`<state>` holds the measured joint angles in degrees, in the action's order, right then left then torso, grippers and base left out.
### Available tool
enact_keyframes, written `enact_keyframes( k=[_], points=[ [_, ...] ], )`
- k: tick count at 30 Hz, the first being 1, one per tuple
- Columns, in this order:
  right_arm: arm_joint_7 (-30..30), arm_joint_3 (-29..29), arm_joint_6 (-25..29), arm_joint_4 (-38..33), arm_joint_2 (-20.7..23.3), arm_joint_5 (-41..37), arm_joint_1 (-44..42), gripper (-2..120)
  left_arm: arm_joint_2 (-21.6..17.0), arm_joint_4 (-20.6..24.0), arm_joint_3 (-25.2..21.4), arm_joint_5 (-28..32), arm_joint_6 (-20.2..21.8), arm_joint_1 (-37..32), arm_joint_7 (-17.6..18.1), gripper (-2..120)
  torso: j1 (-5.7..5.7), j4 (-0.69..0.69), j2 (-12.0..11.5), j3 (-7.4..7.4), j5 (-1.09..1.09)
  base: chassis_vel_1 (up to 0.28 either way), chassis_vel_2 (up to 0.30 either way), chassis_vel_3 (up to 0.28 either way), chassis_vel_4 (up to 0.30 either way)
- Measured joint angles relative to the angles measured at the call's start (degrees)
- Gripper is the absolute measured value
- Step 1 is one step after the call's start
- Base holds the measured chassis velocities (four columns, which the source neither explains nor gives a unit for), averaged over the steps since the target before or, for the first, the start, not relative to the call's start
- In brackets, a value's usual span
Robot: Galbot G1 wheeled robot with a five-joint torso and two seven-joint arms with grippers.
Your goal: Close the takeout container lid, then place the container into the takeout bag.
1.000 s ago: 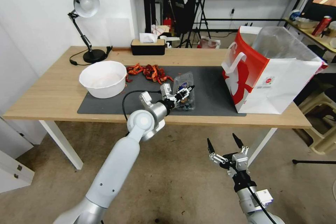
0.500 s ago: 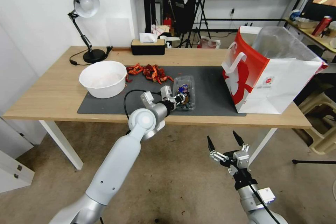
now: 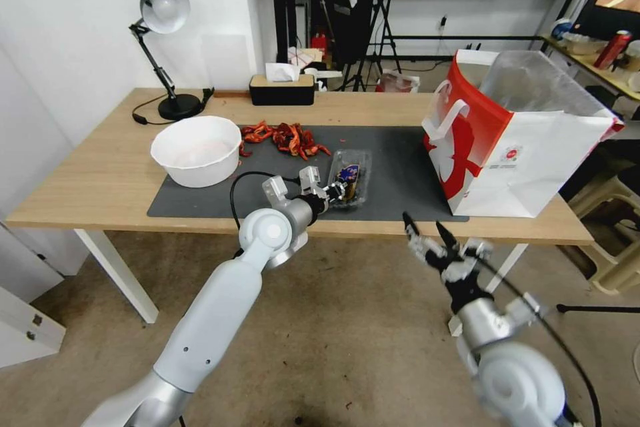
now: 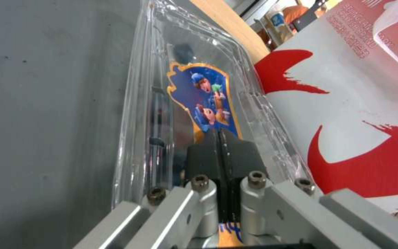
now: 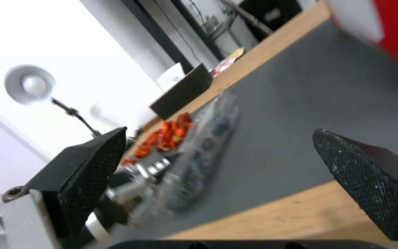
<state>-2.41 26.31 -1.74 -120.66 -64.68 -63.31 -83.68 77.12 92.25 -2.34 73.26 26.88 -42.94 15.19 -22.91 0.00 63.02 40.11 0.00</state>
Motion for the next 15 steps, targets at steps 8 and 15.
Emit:
enact_keyframes(
  k=[8,15],
  points=[
    [-7.6,-3.0,-7.4,3.4,-0.7,-12.4,11.2,100,0.0,0.9,0.1,0.0,0.0,-0.1,0.8,0,-0.01,0.0,0.0,0.0,0.01,0.0,0.0,0.0,0.0],
    [-15.6,-5.6,-11.4,7.2,-1.3,-17.6,20.9,100,-0.1,1.4,0.1,0.0,0.0,-0.3,1.5,0,-0.02,0.0,0.0,0.01,0.0,0.0,0.0,0.0,0.0]
  ],
)
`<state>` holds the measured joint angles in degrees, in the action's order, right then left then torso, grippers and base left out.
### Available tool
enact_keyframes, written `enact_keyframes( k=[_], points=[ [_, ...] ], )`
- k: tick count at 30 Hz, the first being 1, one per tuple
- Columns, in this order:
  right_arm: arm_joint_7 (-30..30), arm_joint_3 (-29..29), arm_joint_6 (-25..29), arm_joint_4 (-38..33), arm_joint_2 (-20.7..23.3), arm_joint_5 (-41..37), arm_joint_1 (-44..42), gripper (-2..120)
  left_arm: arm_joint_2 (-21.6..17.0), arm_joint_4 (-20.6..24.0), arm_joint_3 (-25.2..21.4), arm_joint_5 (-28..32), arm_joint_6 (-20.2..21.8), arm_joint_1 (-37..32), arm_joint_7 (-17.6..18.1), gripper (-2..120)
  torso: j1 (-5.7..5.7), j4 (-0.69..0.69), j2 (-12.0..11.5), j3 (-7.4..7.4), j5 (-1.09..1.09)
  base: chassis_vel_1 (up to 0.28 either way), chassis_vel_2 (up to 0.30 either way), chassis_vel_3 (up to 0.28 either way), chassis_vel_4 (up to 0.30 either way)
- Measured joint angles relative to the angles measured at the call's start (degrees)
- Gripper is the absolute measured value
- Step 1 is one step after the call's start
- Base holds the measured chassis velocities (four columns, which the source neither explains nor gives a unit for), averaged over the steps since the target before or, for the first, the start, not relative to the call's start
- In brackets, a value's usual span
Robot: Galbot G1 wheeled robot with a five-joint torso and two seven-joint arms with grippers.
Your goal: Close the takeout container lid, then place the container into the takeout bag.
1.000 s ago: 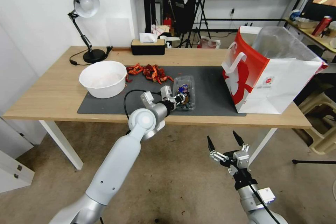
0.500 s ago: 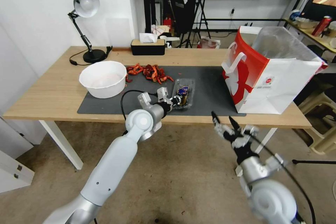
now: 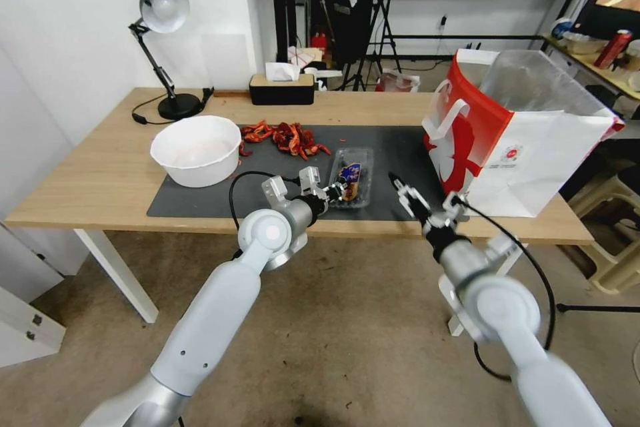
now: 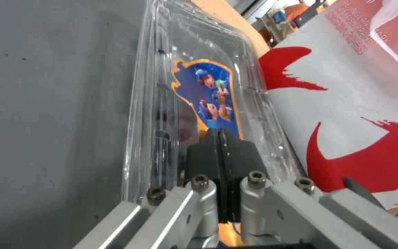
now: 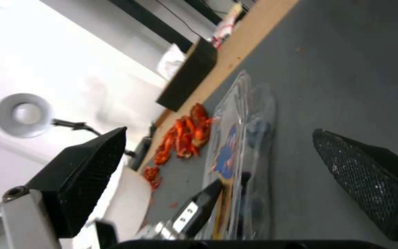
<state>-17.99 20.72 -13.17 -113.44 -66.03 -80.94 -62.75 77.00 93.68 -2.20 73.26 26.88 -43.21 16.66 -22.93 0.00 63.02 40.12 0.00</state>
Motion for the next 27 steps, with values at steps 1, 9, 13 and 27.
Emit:
enact_keyframes(
  k=[1,9,13,27],
  points=[
    [-1.6,-0.3,-0.8,0.8,-0.1,-0.8,1.6,100,0.0,0.0,0.0,0.0,0.0,0.0,0.0,0,0.0,-0.01,0.0,0.0,0.0,0.0,0.0,0.0,0.0],
    [-10.1,-2.7,-7.3,4.7,-0.5,-3.9,8.7,100,0.4,0.1,0.2,0.0,-0.2,-0.2,0.3,0,0.0,0.01,0.0,-0.01,0.0,0.0,0.0,0.0,0.0],
    [-11.2,-4.1,-8.6,6.5,-0.9,-4.8,11.3,100,0.6,0.1,0.2,-0.1,-0.2,-0.2,0.3,0,0.0,0.01,0.0,-0.01,0.0,0.0,0.0,0.0,0.0],
    [-17.6,-9.3,-17.3,14.0,-2.6,-5.1,22.6,100,0.5,0.1,0.0,-0.3,-0.7,-0.2,0.4,0,0.01,0.0,0.0,-0.01,-0.01,0.0,0.0,0.0,0.0]
  ],
)
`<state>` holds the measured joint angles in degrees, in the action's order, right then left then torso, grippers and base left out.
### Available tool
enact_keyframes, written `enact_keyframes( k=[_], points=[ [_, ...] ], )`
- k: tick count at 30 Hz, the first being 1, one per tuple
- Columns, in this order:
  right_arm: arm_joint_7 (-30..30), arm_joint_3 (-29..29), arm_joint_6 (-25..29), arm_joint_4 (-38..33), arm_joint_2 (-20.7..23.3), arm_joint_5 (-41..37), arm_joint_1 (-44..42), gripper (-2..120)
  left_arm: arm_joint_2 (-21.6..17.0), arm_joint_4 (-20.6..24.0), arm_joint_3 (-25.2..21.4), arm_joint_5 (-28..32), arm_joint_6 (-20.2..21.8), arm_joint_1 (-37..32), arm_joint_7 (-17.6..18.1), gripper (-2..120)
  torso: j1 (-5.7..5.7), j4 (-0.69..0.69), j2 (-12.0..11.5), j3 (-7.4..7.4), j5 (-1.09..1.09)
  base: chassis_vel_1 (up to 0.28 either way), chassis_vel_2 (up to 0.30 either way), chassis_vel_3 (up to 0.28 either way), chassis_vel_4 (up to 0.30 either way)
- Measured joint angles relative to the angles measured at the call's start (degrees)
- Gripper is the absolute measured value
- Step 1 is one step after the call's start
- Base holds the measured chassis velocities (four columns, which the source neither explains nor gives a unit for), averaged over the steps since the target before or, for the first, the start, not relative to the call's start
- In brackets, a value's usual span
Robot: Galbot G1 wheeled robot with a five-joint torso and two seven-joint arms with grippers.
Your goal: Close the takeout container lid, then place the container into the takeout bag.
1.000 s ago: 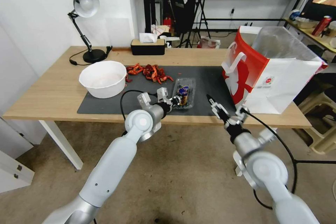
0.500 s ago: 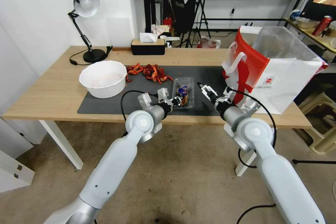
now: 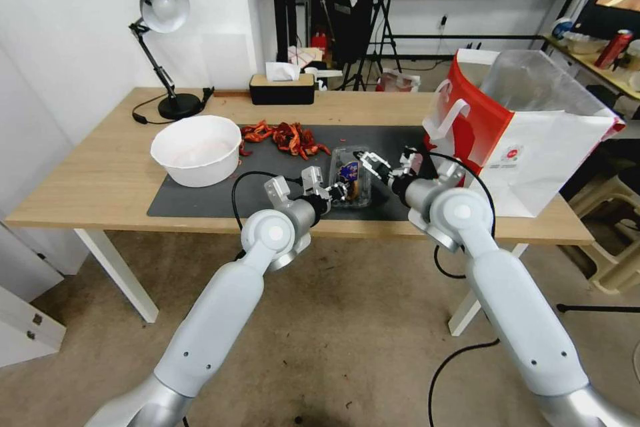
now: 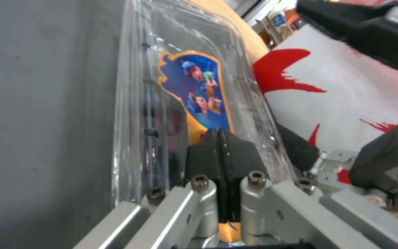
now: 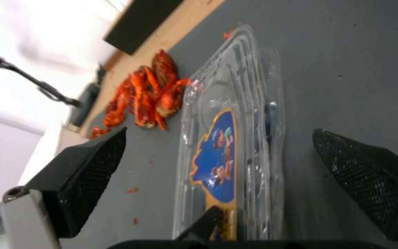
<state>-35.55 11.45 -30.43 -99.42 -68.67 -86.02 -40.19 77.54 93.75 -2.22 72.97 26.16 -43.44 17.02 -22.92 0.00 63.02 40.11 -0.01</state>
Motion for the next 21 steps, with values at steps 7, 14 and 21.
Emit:
enact_keyframes(
  k=[7,14,21],
  points=[
    [-5.0,-1.1,-4.2,3.4,-1.3,-2.2,3.7,100,-0.2,0.0,-0.2,0.0,-0.1,0.0,-0.1,0,0.0,0.0,0.0,0.0,0.01,0.0,0.0,0.0,0.0],
    [-8.9,-2.0,-7.6,5.5,-2.0,-4.1,5.8,100,-0.1,0.0,-0.2,0.0,-0.3,0.0,-0.1,0,0.0,0.0,0.0,0.0,0.01,0.0,0.0,0.0,0.0],
    [-10.9,-2.4,-8.7,6.5,-2.5,-5.9,6.9,100,-0.1,0.0,-0.1,-0.1,-0.3,0.0,-0.1,0,0.01,0.01,0.0,0.0,0.0,0.0,0.0,0.0,0.0]
  ],
)
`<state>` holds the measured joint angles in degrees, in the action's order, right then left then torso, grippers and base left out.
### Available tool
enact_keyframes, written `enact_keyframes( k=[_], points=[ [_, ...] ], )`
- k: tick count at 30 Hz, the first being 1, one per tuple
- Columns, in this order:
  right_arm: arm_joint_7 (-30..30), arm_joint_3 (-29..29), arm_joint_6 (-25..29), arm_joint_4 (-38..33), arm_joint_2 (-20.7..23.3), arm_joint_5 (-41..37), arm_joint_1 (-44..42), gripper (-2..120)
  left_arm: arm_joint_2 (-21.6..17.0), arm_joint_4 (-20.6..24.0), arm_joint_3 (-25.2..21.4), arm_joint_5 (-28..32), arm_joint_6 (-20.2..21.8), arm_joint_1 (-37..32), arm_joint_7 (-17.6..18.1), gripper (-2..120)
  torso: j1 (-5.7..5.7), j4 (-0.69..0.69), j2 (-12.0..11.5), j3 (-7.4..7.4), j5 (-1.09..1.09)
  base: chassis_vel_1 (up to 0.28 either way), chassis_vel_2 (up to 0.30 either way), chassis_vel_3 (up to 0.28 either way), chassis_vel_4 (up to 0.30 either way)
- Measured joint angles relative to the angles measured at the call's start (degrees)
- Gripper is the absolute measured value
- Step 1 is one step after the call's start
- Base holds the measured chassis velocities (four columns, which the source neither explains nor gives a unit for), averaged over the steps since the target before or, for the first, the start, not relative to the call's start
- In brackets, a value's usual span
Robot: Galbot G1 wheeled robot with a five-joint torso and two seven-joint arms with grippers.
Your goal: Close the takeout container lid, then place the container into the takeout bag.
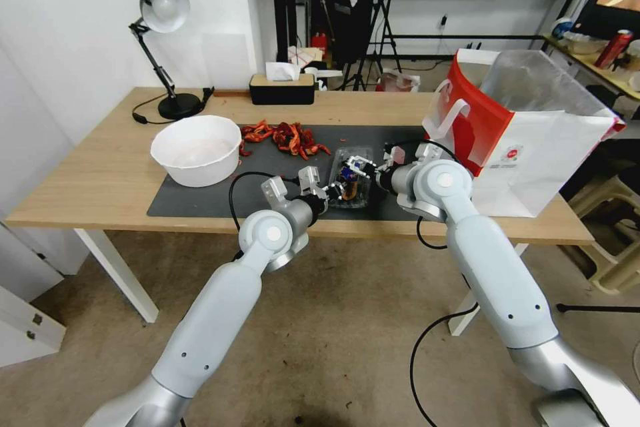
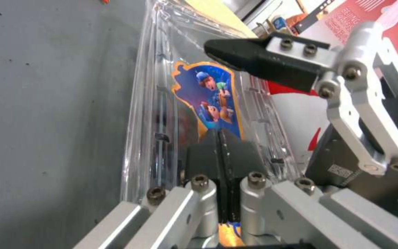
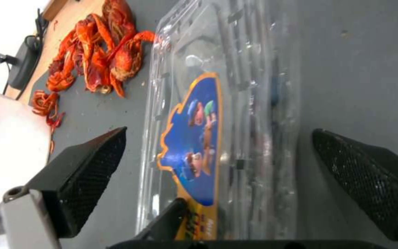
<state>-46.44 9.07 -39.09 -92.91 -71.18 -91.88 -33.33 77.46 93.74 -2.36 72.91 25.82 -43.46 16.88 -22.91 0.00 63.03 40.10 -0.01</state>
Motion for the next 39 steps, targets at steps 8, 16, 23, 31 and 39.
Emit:
enact_keyframes(
  k=[8,16,23,31,39],
  points=[
    [-2.2,-0.2,-0.5,1.5,-1.4,-1.5,1.1,89,-0.1,0.0,0.0,-0.1,-0.4,-0.1,0.0,0,0.01,0.03,0.0,-0.02,-0.02,0.0,0.0,0.0,0.0],
    [-2.8,-0.2,-0.5,2.3,-2.3,-1.4,1.1,62,-0.2,0.1,-0.1,-0.1,-0.5,-0.2,0.0,0,0.01,0.02,0.0,-0.02,0.0,0.0,0.0,0.0,0.0],
    [-2.9,-0.1,-0.5,2.6,-2.4,-1.2,0.8,39,-0.3,0.3,-0.2,-0.1,-0.6,-0.3,0.0,0,0.01,0.01,0.0,-0.01,0.01,0.0,0.0,0.0,0.0],
    [-2.7,0.0,-0.1,2.8,-2.5,-1.1,0.4,14,-0.3,0.4,-0.3,-0.1,-0.7,-0.4,-0.1,0,-0.01,-0.04,0.0,0.01,0.02,0.0,0.0,0.0,0.0],
    [-2.4,0.3,0.2,2.5,-2.3,-0.8,0.1,1,-1.0,2.7,-1.5,0.0,-0.7,-1.7,-0.2,0,0.0,-0.04,0.0,0.0,0.01,0.0,0.0,0.0,0.0]
  ],
)
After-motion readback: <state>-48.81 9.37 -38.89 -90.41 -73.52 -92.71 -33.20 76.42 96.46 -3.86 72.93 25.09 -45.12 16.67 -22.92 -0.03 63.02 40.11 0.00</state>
